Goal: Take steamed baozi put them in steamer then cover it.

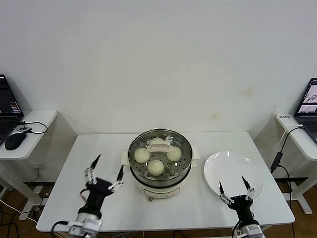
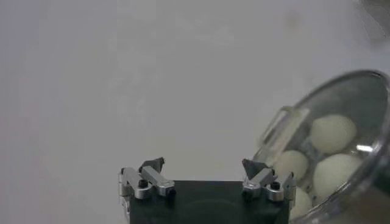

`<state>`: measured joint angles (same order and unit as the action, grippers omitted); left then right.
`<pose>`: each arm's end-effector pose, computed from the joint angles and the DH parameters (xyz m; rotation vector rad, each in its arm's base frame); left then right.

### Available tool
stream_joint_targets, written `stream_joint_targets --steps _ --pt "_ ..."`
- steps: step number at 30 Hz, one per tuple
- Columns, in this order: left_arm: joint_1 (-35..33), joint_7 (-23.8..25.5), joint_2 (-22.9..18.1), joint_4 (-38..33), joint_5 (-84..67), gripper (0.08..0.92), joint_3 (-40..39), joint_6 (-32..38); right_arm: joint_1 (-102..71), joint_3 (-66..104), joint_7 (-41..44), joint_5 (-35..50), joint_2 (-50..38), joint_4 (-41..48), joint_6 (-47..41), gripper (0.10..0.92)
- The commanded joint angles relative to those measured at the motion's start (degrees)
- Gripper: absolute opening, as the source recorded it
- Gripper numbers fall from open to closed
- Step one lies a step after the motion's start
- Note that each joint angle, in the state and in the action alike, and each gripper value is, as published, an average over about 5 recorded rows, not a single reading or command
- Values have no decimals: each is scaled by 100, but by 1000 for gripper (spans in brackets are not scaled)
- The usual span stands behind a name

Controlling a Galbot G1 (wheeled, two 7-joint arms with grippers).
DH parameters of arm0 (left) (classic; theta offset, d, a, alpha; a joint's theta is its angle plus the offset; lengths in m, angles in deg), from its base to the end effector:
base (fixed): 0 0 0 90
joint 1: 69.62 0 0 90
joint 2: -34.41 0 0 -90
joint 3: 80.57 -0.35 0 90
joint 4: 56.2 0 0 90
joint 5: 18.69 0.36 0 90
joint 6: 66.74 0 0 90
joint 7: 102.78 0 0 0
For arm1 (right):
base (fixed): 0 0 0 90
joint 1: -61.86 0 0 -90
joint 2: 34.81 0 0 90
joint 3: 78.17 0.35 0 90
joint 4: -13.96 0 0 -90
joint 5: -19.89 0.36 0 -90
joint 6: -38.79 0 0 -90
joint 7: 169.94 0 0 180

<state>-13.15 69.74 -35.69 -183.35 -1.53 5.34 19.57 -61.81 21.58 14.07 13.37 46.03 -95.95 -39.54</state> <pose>0.1659 0.0259 -0.2678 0.1608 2.9628 0.8271 0.1582 -0.0928 -0.3642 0.0563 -3.0574 0.5183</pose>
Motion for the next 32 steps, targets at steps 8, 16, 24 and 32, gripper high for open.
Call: stream_joint_targets --steps 8,16,24,32 --pt "-1434 -513 -170 666 -3146 823 850 1385 -538 -279 -6 533 -331 -33 147 823" --pt "-1354 -441 -143 760 -3143 823 790 1338 -730 -412 -1 549 -284 -212 57 823" --pt "-1245 -355 -111 860 -3045 823 754 1349 -733 -377 -4 544 -249 -217 39 823" --pt "-1184 -326 -65 942 -3004 823 748 1372 -741 -334 3 553 -232 -256 -9 823"
